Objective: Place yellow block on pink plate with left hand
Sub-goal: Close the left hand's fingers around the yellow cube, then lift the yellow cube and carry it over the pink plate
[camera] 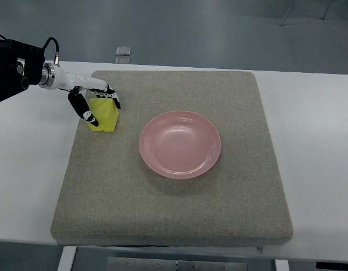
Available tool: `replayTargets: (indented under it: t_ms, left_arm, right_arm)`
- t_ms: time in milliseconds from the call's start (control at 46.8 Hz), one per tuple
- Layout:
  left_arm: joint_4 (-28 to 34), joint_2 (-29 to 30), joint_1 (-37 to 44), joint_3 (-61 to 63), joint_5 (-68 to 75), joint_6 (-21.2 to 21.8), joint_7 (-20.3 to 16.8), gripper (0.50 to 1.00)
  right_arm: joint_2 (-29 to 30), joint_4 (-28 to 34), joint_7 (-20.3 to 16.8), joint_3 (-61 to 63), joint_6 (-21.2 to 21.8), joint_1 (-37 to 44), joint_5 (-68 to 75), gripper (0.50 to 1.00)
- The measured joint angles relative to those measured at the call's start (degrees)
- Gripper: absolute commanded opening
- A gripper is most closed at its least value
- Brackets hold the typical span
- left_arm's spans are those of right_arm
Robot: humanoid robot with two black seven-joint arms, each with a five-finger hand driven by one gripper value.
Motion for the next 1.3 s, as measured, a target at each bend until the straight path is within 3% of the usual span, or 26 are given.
replayTargets:
  t_ms: [64, 107, 940, 1303]
  left_arm:
    - [0.2, 0.0, 0.0, 0.0, 0.1, 0.0, 0.0, 0.57]
    - [0.2, 0.0, 0.0, 0.0, 0.1, 0.0, 0.0, 0.5]
    - [0.8, -1.5, -2.1, -0.4, 0.0, 6.2, 0.1, 0.5]
    - [-0.7, -10.3, -6.9, -0.6, -0.1, 6.6, -0.3, 0.5]
  right_arm:
    - [0.0, 0.0, 0.0, 0.0, 0.0, 0.0, 0.0, 0.924]
    - [0.0, 0.0, 0.0, 0.0, 0.0, 0.0, 0.0, 0.924]
    - [0.0, 0.0, 0.0, 0.0, 0.0, 0.0, 0.0, 0.924]
    - [0.0, 0.0, 0.0, 0.0, 0.0, 0.0, 0.0, 0.924]
